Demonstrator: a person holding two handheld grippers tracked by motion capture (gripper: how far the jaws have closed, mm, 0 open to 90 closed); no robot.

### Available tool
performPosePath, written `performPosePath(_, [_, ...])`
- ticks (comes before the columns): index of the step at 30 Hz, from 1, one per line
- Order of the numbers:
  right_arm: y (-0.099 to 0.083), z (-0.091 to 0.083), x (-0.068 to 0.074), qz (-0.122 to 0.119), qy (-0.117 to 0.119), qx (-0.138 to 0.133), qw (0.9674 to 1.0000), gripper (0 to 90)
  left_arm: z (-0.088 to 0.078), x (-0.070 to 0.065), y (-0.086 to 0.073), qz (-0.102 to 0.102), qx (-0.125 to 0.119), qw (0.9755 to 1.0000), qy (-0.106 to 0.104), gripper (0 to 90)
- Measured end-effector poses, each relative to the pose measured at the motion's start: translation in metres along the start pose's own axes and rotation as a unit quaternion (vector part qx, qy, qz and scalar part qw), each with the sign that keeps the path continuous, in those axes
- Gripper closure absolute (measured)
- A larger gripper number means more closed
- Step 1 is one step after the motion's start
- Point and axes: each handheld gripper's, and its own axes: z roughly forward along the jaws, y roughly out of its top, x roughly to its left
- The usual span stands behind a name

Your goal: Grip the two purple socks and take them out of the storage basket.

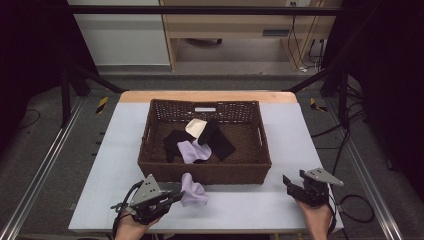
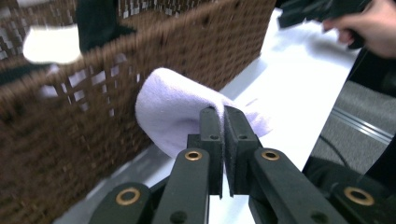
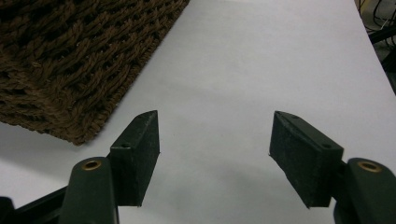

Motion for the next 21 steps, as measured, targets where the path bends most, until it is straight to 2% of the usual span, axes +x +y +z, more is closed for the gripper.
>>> performPosePath(8, [-0.001,0.0,0.0,0.004,0.003,0.0,1.0,33.4,0.027,0.0,-0.018,-0.003,0.057,0.9984,-0.004,85.9])
performPosePath(11, [-0.001,0.0,0.0,0.008,0.003,0.001,1.0,33.5,0.032,-0.001,-0.021,0.0,0.069,0.9976,-0.002,85.5])
performPosePath(16, [-0.001,0.002,0.0,0.001,0.002,0.003,1.0,33.4,0.028,0.002,-0.019,-0.01,0.064,0.9979,0.0,74.5])
performPosePath(21, [-0.001,0.001,0.0,0.002,0.001,0.001,1.0,33.5,0.019,0.003,-0.012,-0.022,0.043,0.9988,0.008,63.0])
